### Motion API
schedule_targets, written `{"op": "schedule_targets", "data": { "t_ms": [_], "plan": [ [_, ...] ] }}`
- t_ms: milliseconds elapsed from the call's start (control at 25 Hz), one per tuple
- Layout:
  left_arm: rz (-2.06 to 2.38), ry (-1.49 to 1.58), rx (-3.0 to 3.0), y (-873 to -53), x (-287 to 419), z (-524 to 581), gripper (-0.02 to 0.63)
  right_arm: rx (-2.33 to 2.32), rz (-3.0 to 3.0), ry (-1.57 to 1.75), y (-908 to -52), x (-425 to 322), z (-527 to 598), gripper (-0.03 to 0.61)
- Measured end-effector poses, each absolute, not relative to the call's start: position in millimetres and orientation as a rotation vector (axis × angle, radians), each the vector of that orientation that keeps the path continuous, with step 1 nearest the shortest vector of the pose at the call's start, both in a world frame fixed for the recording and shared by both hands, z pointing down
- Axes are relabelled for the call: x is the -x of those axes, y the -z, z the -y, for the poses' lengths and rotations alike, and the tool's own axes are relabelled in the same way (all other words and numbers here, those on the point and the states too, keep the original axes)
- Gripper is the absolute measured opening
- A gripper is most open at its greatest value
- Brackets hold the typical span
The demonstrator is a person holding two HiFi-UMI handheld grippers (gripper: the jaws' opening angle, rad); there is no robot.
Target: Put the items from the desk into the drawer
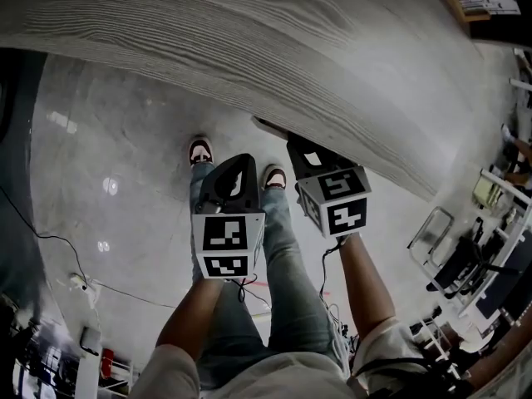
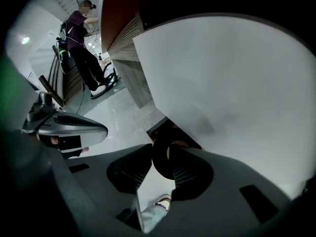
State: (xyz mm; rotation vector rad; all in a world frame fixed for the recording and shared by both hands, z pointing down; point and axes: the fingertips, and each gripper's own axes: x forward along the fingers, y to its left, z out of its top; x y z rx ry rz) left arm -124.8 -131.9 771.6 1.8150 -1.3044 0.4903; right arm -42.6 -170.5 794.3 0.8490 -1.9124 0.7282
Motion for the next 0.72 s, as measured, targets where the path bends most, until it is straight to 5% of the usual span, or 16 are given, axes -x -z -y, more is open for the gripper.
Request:
{"op": "schedule_targets", "data": {
  "t_ms": [720],
  "plan": [
    [1.3,-0.472,-1.809,-772.5,121.9,132.4,-0.003,-1.0,1.925,-0.681,-785.9,30.1,180.6,0.1]
  ]
}}
